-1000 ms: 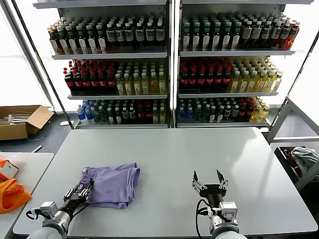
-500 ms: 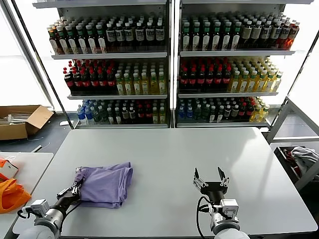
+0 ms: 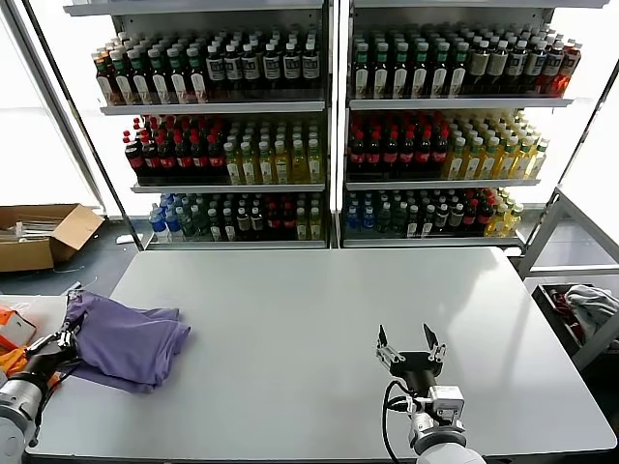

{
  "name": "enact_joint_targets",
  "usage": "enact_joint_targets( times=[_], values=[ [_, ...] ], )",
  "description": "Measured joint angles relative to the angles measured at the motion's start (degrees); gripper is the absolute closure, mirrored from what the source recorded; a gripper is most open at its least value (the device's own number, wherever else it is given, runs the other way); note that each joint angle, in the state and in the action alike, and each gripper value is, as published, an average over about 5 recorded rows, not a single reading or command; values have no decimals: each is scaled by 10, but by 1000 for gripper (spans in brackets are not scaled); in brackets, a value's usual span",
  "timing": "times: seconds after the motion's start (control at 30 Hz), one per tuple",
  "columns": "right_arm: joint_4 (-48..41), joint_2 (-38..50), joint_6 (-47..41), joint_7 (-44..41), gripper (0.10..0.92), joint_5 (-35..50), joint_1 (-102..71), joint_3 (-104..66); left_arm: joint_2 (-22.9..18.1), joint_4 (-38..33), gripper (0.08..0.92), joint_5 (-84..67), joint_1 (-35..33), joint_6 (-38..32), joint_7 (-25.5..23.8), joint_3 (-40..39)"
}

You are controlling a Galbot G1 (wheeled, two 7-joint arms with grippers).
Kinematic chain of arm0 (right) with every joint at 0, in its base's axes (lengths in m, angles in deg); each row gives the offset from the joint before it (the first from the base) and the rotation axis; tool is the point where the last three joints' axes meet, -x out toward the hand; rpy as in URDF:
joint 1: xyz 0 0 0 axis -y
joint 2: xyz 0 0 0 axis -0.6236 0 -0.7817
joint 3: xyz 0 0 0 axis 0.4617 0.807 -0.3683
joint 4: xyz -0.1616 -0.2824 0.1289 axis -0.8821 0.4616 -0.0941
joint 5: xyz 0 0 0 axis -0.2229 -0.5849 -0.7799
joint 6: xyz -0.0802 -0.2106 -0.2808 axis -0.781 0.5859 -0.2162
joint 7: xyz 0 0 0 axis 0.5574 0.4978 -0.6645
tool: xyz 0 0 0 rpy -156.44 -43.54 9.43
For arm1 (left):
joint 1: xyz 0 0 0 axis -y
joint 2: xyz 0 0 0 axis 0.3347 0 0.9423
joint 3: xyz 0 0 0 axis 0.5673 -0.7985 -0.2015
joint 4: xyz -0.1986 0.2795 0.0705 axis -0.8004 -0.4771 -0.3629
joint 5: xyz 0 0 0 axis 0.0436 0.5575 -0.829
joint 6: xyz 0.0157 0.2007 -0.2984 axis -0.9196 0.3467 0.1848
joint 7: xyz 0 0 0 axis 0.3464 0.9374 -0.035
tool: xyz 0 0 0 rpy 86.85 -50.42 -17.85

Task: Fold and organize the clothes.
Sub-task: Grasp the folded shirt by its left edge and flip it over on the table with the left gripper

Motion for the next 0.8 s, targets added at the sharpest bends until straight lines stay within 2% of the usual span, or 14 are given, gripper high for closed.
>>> enact_joint_targets(
  times=[0.17,0.3,0.57,0.8],
  values=[
    [3,-4,-1,0,203,-2,-4,-4,-1,-43,876,11,-4,1,3,-8],
    [7,-9,-1,0,203,-7,-12,-10,-19,-88,876,26,-6,4,15,-53],
    [14,-21,-2,0,203,-14,-31,-22,-95,-155,876,94,6,15,46,-245],
    [15,-33,-3,-3,203,-24,-46,-24,-159,-122,876,152,41,14,68,-380]
  ],
)
